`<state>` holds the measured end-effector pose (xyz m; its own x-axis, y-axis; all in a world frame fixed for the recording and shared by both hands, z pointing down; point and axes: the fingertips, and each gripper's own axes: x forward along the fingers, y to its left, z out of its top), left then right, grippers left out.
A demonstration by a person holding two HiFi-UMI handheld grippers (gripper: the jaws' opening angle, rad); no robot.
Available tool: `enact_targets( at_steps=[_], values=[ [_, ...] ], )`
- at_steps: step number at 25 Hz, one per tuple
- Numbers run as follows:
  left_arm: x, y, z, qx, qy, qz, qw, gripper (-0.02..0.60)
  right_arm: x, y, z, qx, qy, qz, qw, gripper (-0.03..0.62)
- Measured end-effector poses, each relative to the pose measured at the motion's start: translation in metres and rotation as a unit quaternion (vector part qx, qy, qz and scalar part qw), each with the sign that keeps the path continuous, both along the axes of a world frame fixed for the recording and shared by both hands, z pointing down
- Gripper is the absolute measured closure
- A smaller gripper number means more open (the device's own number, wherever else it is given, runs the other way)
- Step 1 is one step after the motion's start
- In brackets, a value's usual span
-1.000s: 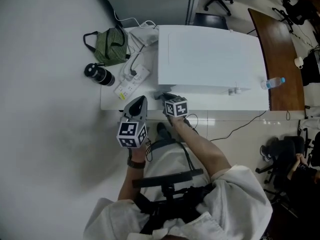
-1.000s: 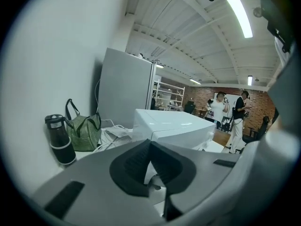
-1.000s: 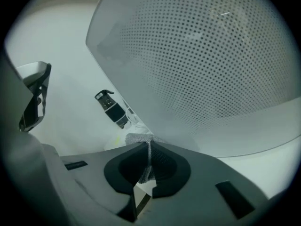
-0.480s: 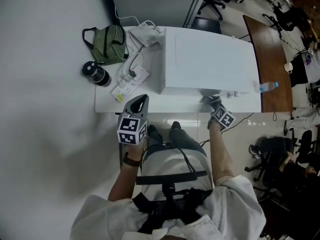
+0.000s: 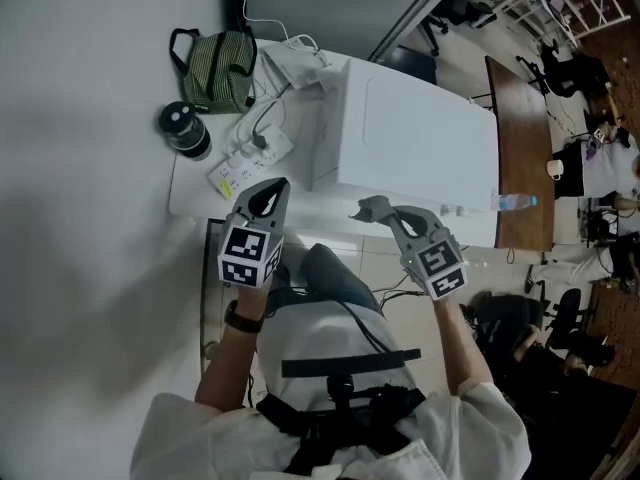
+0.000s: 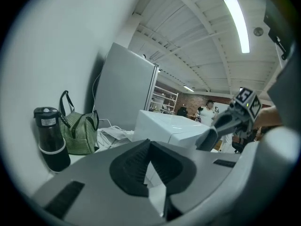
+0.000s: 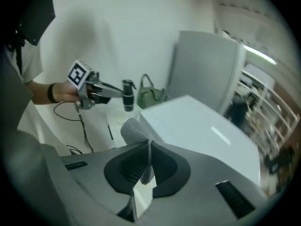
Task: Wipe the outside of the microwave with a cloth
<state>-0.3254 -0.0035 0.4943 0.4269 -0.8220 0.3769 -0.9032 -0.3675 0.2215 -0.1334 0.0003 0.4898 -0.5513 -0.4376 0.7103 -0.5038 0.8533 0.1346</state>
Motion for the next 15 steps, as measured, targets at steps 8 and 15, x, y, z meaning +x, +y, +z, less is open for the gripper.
enact_targets(
  at_steps=[8, 15],
  values=[
    [-0.052, -0.036, 0.006, 0.019, 0.052, -0.083, 0.995, 0.558, -0.149, -0.158, -0.024, 0.064, 0.178, -0.277, 0.942, 0.565],
    [-0.091, -0.077, -0.013, 0.035, 0.039, -0.136, 0.9893, 0.558, -0.182, -0.314, 0.013, 0.045, 0.304, -0.297, 0.904, 0.565]
  ],
)
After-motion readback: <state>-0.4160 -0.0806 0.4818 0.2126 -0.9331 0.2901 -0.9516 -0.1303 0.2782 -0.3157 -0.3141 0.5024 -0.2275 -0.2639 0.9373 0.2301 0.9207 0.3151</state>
